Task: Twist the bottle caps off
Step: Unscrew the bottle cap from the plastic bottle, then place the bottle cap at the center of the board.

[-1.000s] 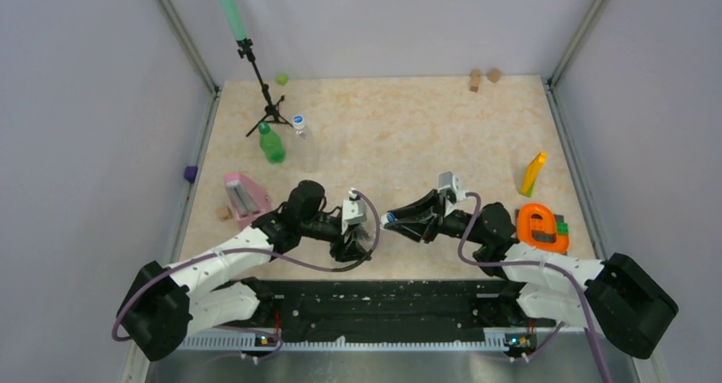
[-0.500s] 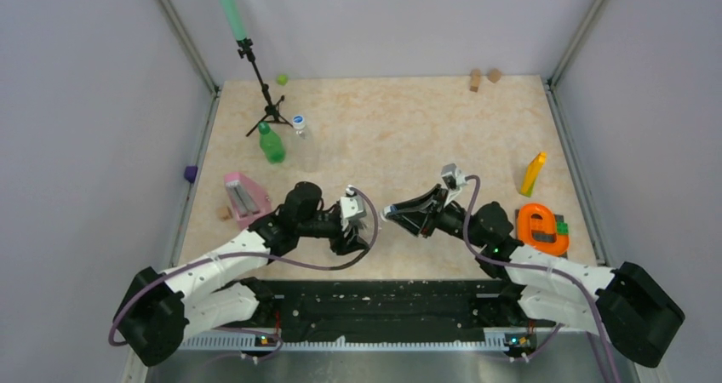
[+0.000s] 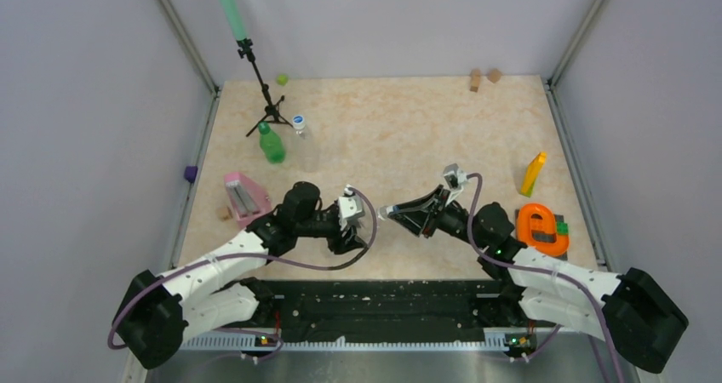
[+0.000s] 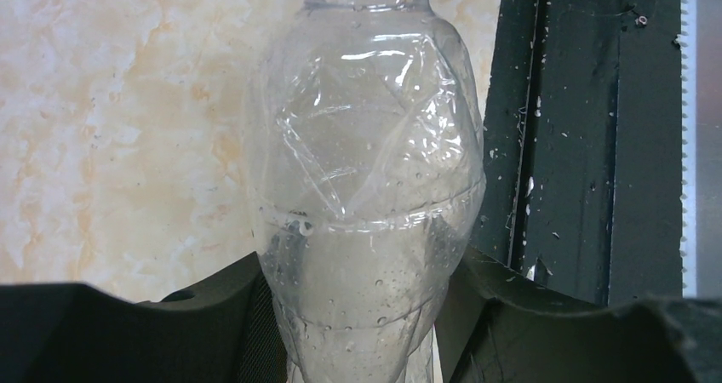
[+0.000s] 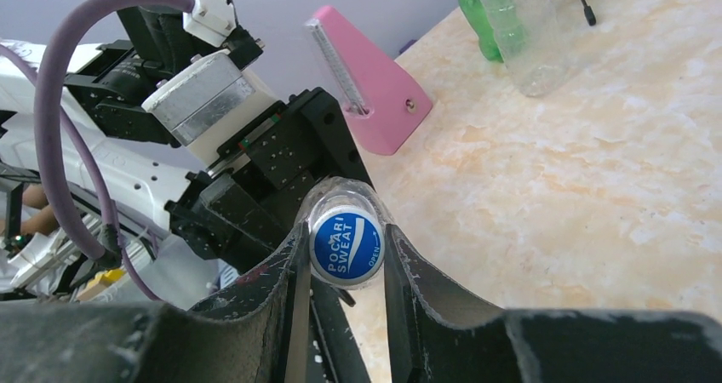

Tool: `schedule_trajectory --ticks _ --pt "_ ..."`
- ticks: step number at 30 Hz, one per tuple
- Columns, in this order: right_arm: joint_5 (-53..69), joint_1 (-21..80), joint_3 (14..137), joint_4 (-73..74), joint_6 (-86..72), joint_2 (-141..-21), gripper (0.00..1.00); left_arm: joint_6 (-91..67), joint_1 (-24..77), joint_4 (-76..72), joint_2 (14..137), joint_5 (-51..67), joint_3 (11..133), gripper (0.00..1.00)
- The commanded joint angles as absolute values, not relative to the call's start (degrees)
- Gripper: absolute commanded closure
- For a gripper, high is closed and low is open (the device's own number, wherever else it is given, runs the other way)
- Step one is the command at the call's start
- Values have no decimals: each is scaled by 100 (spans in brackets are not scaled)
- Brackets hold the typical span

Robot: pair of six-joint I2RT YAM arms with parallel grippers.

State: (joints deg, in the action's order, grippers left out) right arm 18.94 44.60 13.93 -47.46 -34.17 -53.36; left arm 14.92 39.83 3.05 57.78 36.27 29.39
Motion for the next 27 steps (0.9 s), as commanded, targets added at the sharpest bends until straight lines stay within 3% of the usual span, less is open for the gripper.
schedule_trajectory --ticks 1,9,16,20,27 --pt "1766 4501 1437 -4610 -3507 -5426 70 1490 3982 -168 5685 3604 3242 100" --pt "872 4500 1326 -4152 -3629 -4919 71 1308 3984 -531 5379 2864 2947 100" --pt "-999 4368 2099 -1534 -3412 -4578 71 1048 3981 -998 5030 2663 2668 100" --pt "-1999 3818 2919 140 -2993 -4862 71 767 3984 -1421 4840 2593 2540 100" --pt "-1801 2038 3868 334 -2278 -6214 74 239 3987 -2332 4736 2879 2462 100"
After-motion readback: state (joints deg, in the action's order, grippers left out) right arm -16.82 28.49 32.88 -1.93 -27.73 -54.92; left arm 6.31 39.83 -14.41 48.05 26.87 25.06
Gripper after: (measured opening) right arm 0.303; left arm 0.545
